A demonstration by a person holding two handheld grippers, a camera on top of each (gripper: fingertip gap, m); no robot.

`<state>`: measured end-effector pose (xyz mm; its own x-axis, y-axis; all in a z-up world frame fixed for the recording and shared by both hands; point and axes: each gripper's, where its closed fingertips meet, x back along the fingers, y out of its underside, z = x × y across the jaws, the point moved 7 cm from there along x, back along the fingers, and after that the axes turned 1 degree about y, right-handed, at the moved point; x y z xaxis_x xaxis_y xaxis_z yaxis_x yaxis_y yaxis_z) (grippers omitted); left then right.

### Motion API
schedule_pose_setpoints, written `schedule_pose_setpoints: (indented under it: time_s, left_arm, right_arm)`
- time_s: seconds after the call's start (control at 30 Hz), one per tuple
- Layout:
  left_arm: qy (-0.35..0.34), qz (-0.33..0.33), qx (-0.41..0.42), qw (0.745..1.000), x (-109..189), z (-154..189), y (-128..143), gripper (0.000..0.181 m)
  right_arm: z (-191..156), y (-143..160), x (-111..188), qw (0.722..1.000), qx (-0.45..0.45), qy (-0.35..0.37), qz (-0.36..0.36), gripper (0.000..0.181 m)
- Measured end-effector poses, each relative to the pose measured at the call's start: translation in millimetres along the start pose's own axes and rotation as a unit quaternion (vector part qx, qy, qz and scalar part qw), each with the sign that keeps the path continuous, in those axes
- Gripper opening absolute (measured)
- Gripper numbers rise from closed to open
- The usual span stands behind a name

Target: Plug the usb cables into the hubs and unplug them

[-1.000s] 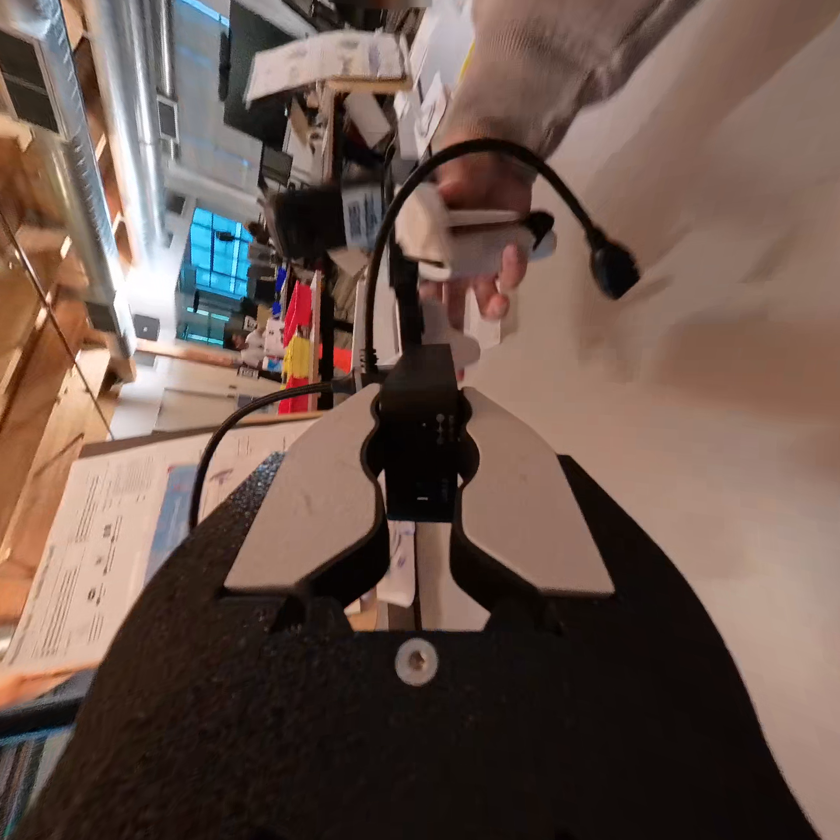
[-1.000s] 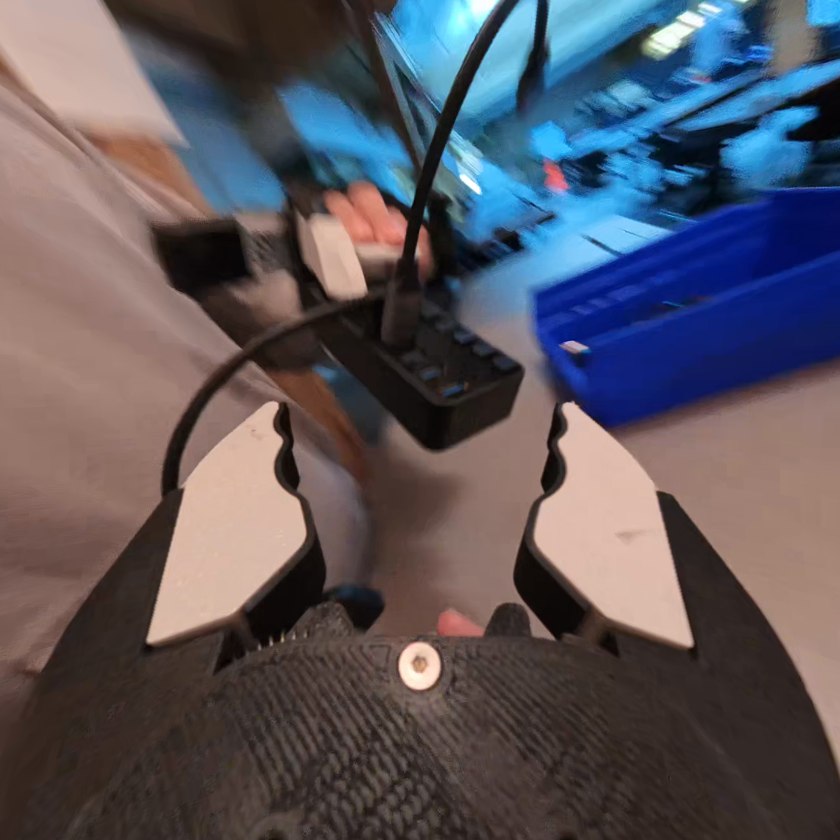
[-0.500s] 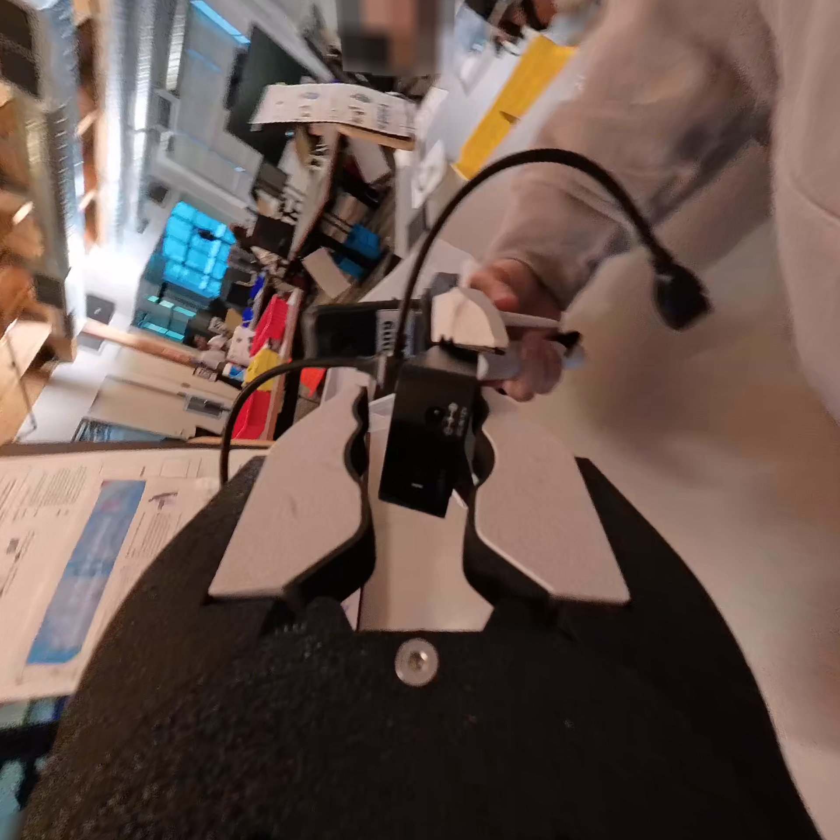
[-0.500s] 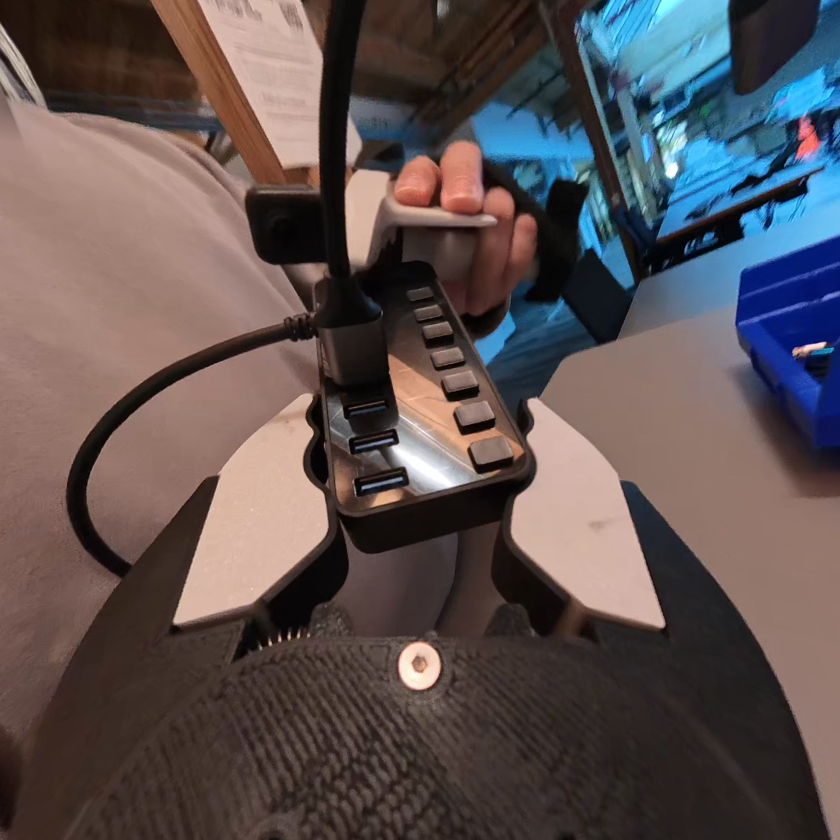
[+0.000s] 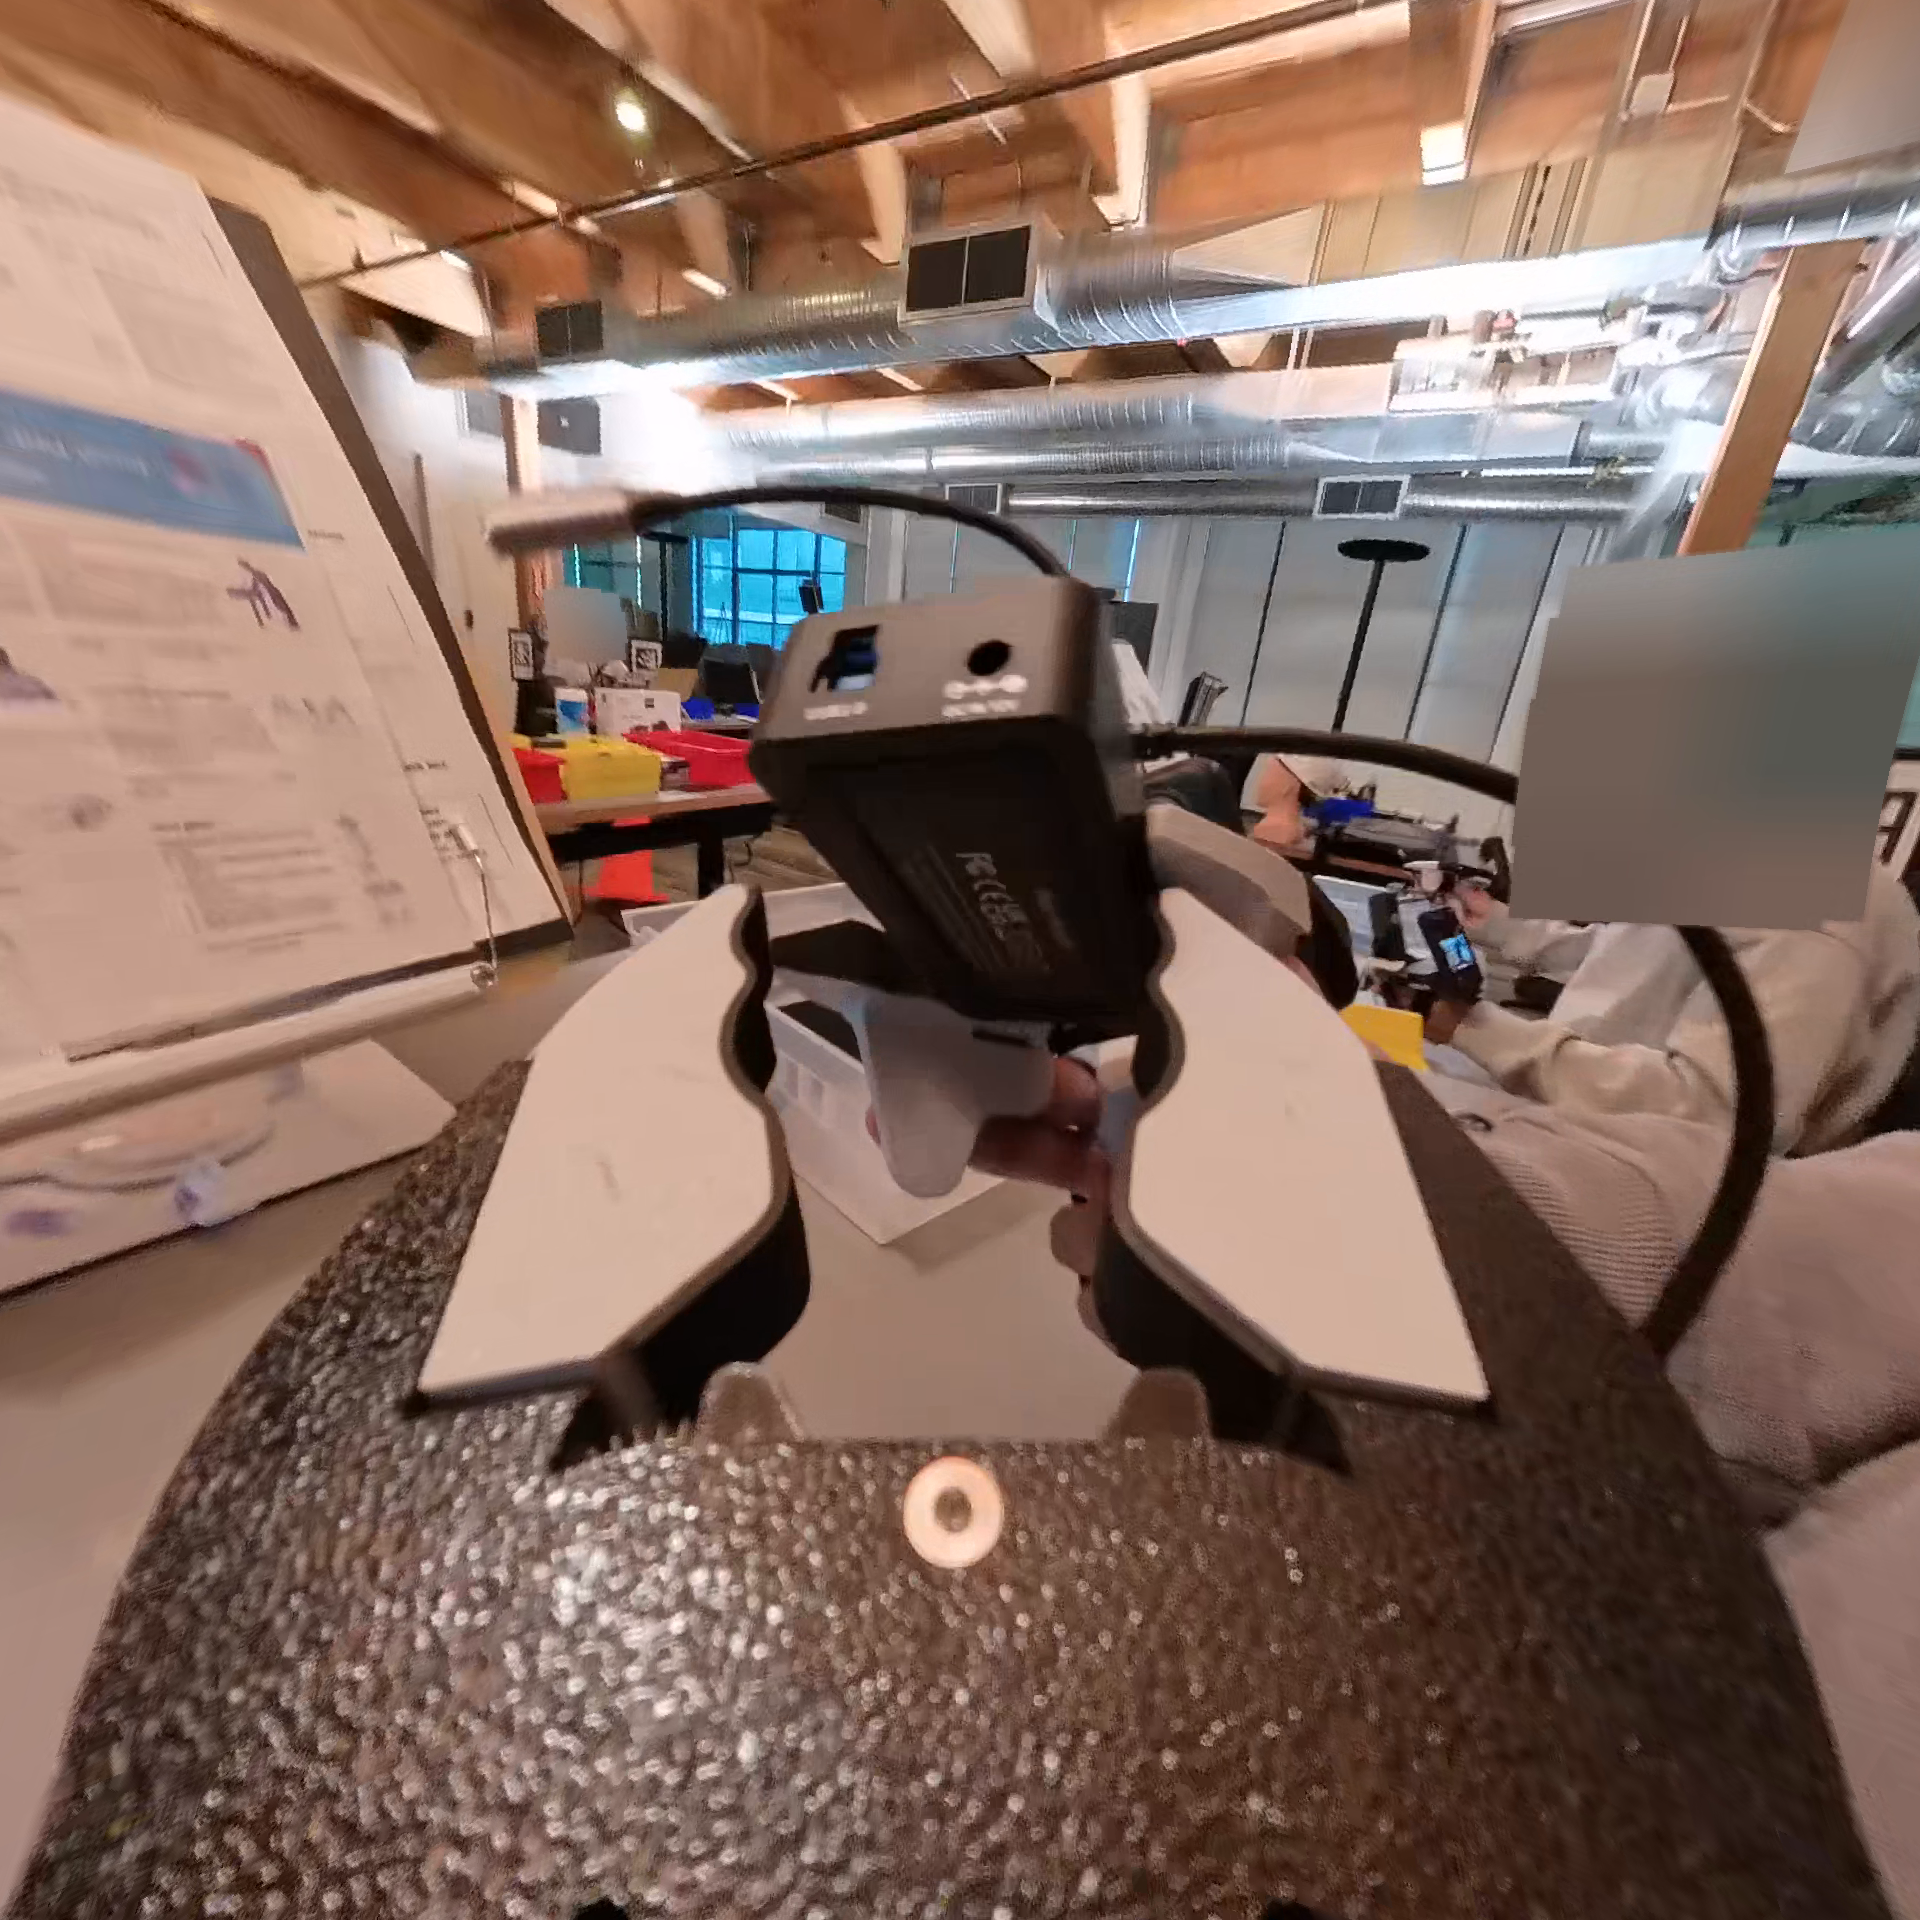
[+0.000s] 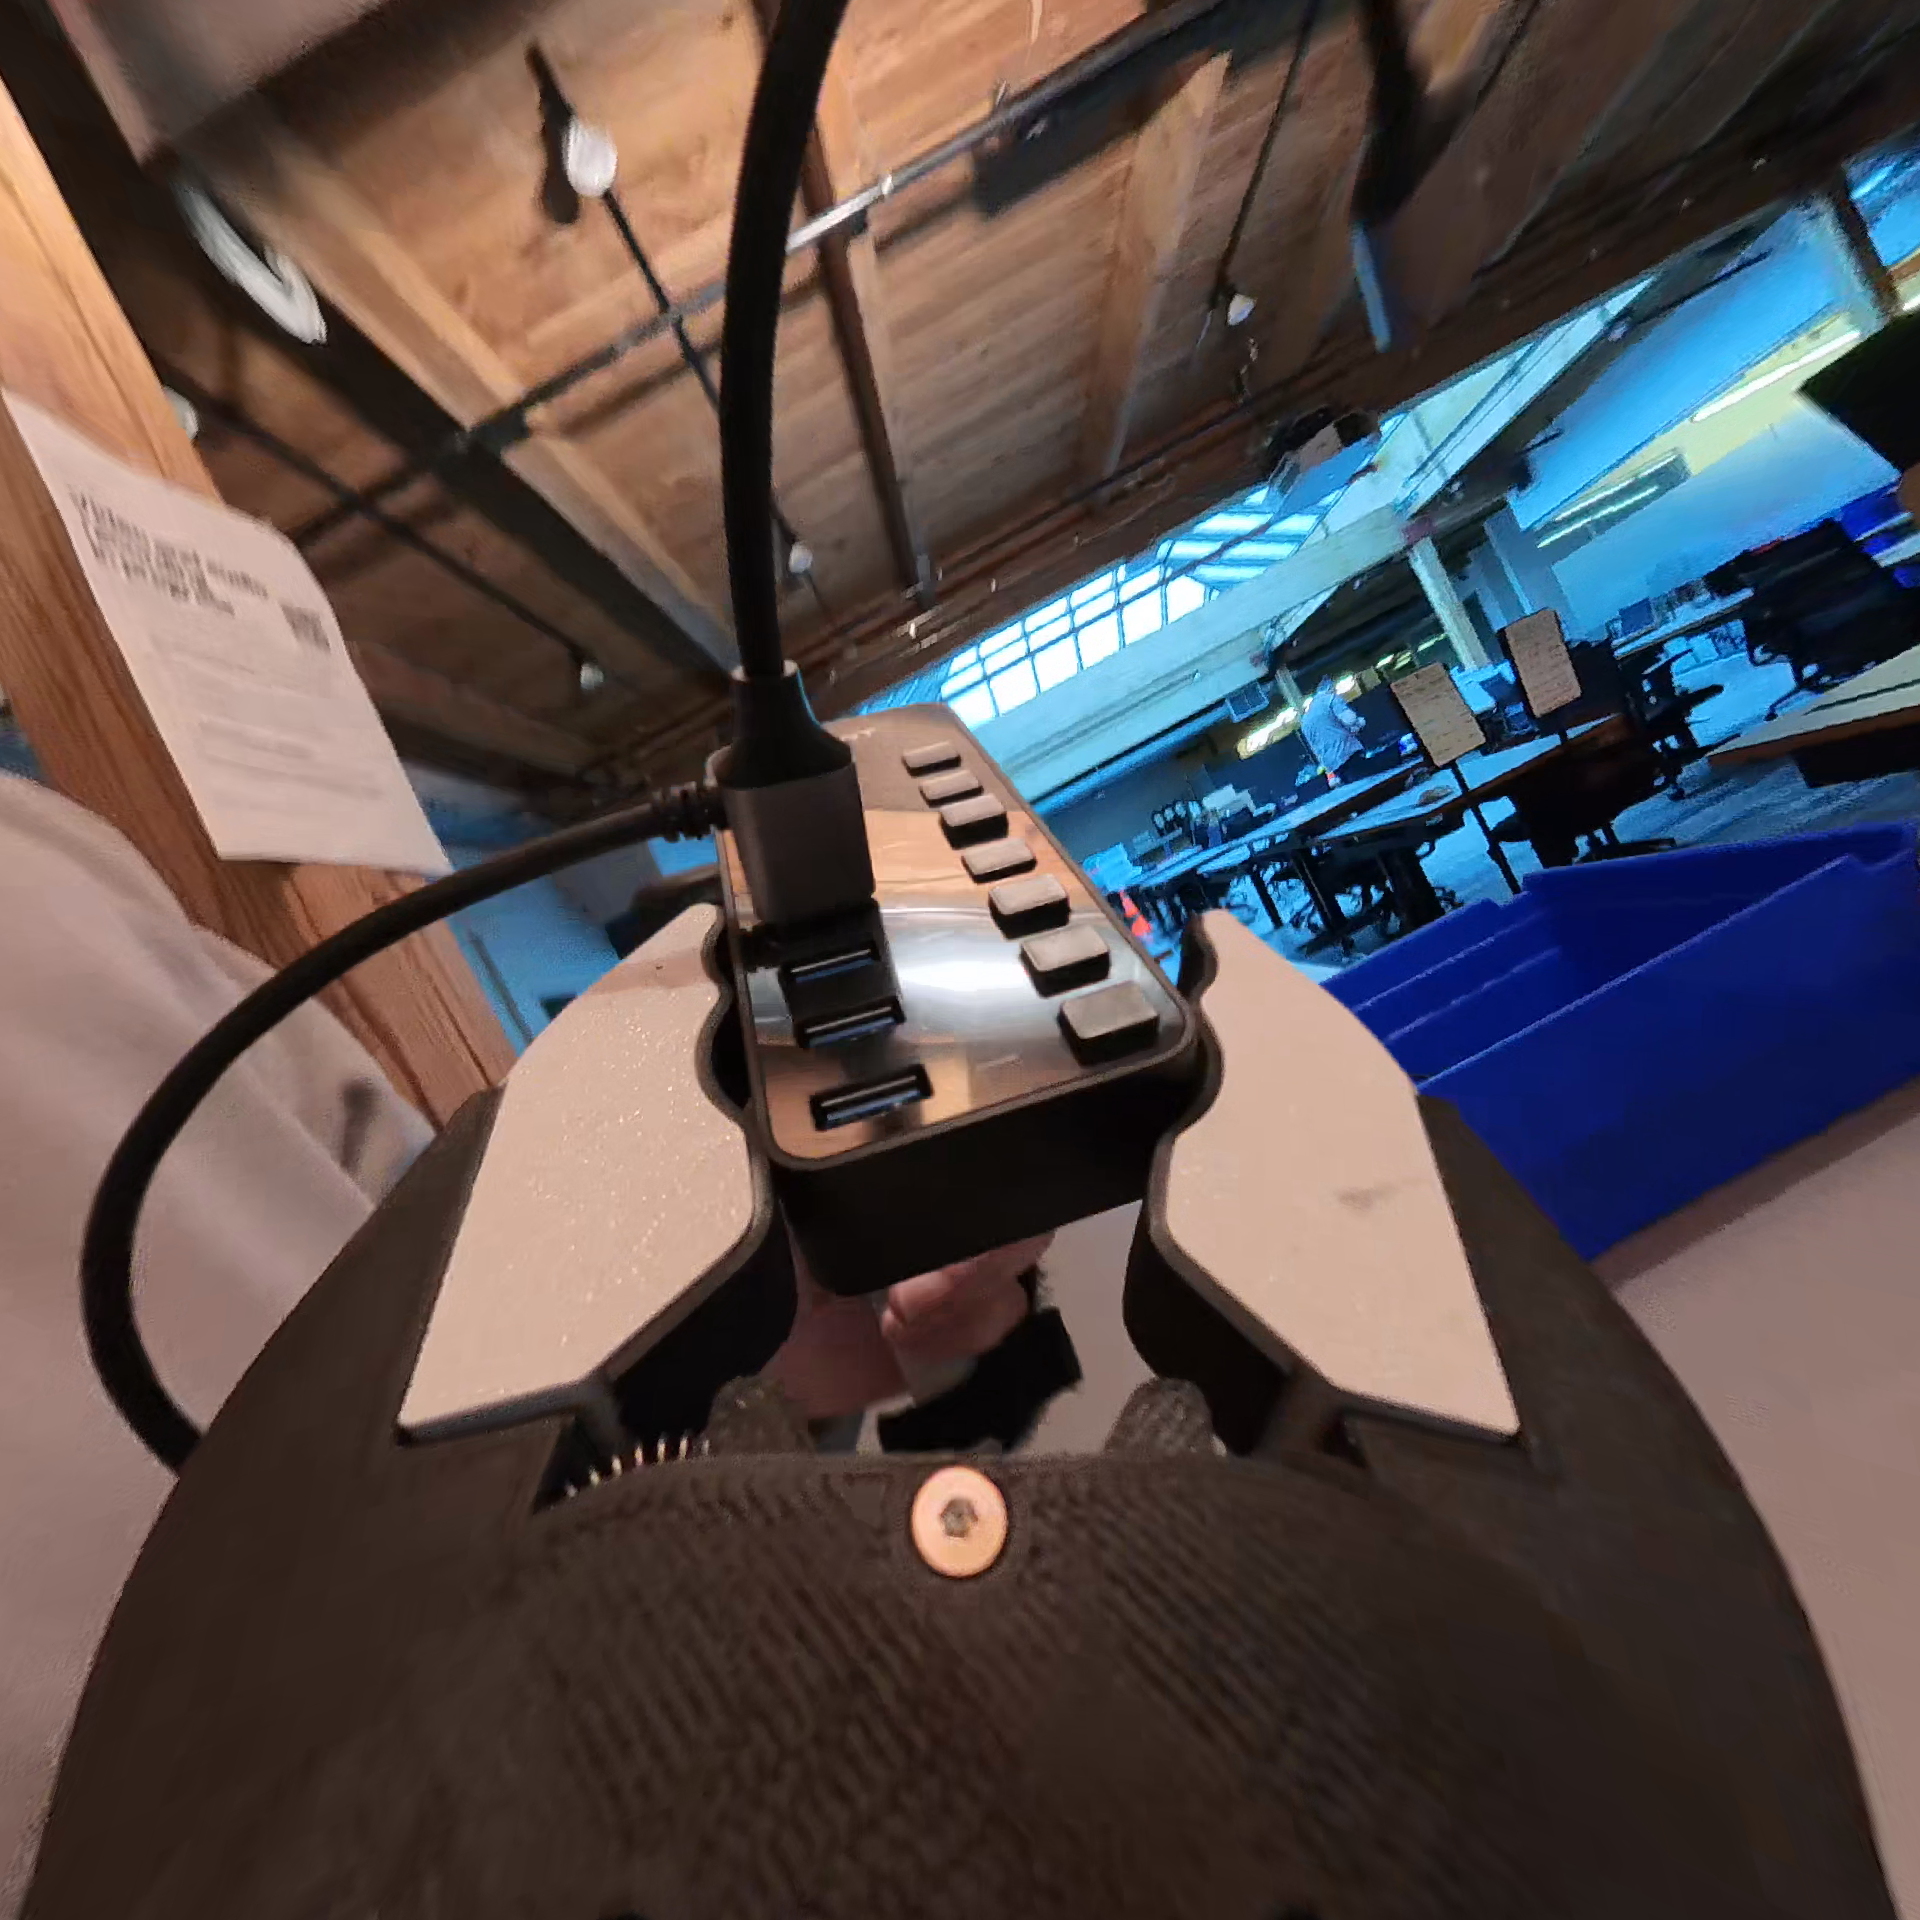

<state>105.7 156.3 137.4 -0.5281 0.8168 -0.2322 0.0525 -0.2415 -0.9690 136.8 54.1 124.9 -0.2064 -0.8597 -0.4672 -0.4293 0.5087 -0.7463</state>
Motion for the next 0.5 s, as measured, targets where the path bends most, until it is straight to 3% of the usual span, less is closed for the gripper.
schedule_pose_setpoints:
  time_s: [0.1,0.23,0.33,0.5]
  left_arm:
    - [0.034,-0.009,-0.021,0.999,-1.6,4.5,8.9,0.061]
    - [0.035,0.011,0.001,0.999,4.9,-5.7,7.5,0.065]
    - [0.081,0.008,0.011,0.997,9.7,-12.1,7.0,0.058]
    - [0.138,0.062,0.117,0.982,33.9,-31.6,-8.4,0.058]
  right_arm:
    - [-4.9,6.3,-4.5,0.999,-0.023,-0.007,0.025,0.081]
    - [-6.7,6.8,-14.3,0.999,-0.009,0.029,0.008,0.081]
    - [-7.1,9.7,-22.1,0.999,-0.009,0.047,0.011,0.081]
    - [-10.3,18.1,-37.1,0.997,0.034,0.063,-0.001,0.081]
